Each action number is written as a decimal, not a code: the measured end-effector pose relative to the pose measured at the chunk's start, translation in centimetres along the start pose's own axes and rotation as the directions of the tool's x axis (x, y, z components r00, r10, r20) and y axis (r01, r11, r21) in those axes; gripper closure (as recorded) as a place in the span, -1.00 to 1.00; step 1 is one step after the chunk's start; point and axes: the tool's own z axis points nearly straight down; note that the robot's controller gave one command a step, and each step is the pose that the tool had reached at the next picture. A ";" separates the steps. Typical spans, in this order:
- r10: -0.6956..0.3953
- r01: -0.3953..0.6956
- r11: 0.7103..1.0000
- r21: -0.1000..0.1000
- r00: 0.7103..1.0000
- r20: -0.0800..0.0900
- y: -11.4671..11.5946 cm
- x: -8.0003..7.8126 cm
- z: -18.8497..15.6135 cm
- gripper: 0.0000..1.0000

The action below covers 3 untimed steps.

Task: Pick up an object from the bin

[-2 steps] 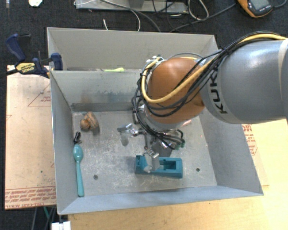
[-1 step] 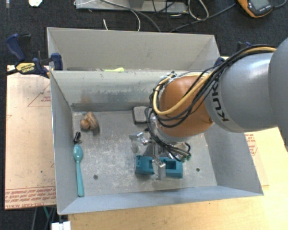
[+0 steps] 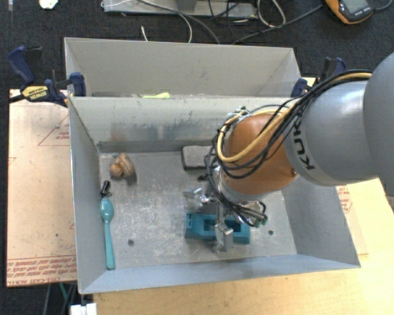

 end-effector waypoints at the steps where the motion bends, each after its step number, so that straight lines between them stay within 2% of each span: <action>1: -0.279 0.279 0.960 0.002 0.960 0.003 -1.7 1.7 0.1 1.00; 2: -0.280 0.280 0.960 0.001 0.960 0.003 -1.7 1.7 0.0 1.00; 3: -0.286 0.286 0.958 -0.005 0.958 -0.002 -2.1 2.0 -6.4 1.00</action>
Offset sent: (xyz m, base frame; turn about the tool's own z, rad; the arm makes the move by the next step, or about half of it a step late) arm 0.0000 0.0000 0.0000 0.0000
